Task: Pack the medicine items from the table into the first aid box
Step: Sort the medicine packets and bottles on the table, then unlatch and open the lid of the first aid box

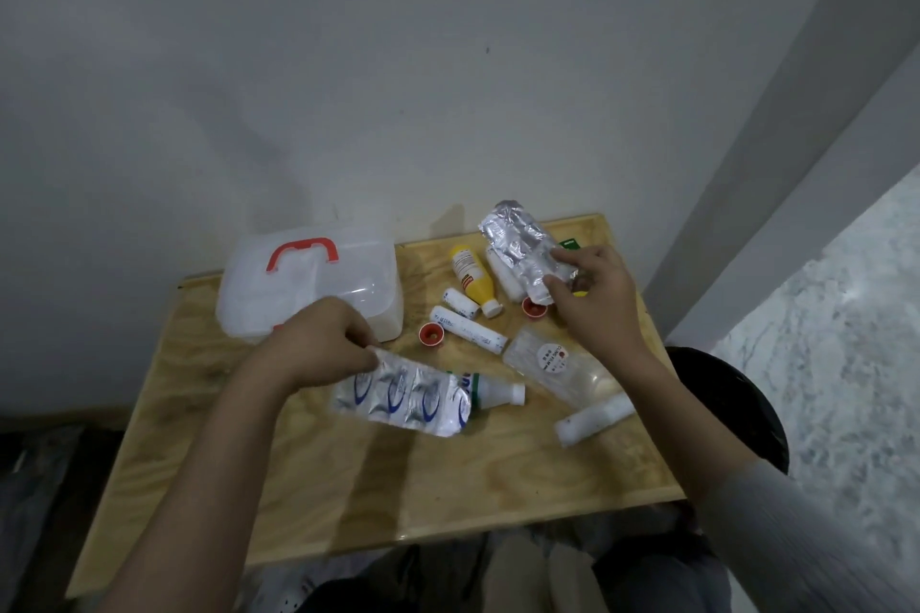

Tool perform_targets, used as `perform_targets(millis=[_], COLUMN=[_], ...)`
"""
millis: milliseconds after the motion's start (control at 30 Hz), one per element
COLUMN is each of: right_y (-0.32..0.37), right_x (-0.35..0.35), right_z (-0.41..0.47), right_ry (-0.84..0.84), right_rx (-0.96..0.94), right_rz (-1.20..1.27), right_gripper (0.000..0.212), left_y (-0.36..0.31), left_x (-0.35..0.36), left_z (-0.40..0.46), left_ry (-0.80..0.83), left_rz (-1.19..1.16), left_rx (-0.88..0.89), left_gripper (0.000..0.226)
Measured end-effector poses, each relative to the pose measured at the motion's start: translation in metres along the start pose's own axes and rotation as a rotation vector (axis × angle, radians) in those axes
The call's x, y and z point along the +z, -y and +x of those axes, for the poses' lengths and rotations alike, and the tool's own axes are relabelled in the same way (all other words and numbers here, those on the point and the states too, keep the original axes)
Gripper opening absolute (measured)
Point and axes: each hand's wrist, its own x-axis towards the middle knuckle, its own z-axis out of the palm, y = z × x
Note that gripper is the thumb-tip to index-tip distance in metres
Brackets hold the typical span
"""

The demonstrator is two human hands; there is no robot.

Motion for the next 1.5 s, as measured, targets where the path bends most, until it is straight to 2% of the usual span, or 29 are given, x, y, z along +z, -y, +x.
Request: perform_targets(millis=[167,433,633,800,867,933,1033,1300,1400,1500], right_y=[-0.015,-0.066,-0.141,-0.193,-0.205,-0.206,-0.188,-0.094,-0.065,-0.041], right_x=[-0.023,-0.085,-0.130,-0.141,-0.143,-0.143,-0.134,-0.073,-0.045,-0.018], right_z=[-0.002,-0.033,-0.068,-0.084,-0.088,-0.089,-0.089,-0.086,-0.092,-0.105], right_ry=[-0.133,-0.468,-0.576,-0.437,-0.406,-0.416,-0.418,-0.340,-0.233,-0.123], right_rx=[0.103,0.348,0.690,0.885,0.933,0.910,0.814,0.268,0.065,-0.071], right_rz=[0.075,0.027,-0.026,-0.075,-0.079,-0.091,-0.071,-0.116,-0.123,-0.093], right_gripper=[0.029,0.027,0.034,0.050,0.055,0.057,0.049,0.029,0.025,0.025], left_y=[-0.047,-0.143,-0.233,-0.276,-0.279,-0.272,-0.251,-0.172,-0.135,-0.091], left_x=[-0.004,0.084,0.173,0.229,0.240,0.243,0.235,0.157,0.126,0.101], left_z=[0.031,0.106,0.141,0.156,0.161,0.161,0.153,0.108,0.083,0.064], left_ry=[-0.068,0.028,0.123,0.277,0.283,0.244,0.188,-0.092,-0.212,-0.359], left_rz=[-0.136,-0.405,-0.269,-0.039,0.048,0.054,-0.038,-0.461,-0.613,-0.666], left_rx=[0.098,0.155,0.314,0.375,0.398,0.433,0.466,0.576,0.601,0.575], left_gripper=[0.010,0.011,0.021,0.021,0.039,0.051,0.055,0.034,0.027,0.022])
